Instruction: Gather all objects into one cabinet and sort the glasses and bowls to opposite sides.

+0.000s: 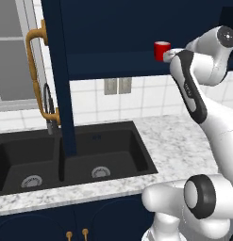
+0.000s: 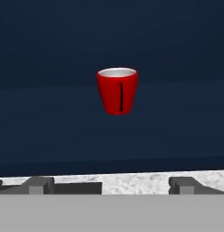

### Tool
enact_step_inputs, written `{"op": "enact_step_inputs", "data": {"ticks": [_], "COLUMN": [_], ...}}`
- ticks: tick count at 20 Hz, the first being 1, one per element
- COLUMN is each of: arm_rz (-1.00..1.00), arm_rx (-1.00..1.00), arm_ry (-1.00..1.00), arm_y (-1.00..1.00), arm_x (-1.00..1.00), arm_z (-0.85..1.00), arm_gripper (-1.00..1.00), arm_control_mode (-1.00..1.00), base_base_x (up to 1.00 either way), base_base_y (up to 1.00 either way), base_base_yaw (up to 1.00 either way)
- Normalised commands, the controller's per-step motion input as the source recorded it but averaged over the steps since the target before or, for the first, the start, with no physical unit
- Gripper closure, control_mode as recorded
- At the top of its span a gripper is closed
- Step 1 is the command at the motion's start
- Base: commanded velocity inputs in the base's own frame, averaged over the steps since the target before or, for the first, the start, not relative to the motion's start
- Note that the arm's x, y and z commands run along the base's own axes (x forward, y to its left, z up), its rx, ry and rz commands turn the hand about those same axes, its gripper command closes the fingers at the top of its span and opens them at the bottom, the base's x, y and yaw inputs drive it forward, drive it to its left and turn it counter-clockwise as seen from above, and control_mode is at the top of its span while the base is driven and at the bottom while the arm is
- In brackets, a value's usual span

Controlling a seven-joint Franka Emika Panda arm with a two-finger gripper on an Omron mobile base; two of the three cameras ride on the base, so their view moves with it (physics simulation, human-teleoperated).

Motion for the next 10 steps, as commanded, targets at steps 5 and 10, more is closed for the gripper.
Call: {"op": "enact_step_inputs", "data": {"ticks": [5,10], "arm_rz": [0.0,0.0], "arm_rx": [0.0,0.0], "arm_ry": [-0.01,0.0], "arm_y": [0.0,0.0], "arm_x": [0.5,0.48], "arm_z": [-0.01,0.0], "arm_gripper": [-1.0,-1.0], "arm_control_mode": [-1.0,-1.0], "base_base_x": [0.0,0.0], "base_base_y": [0.0,0.0], "base_base_yaw": [0.0,0.0]}}
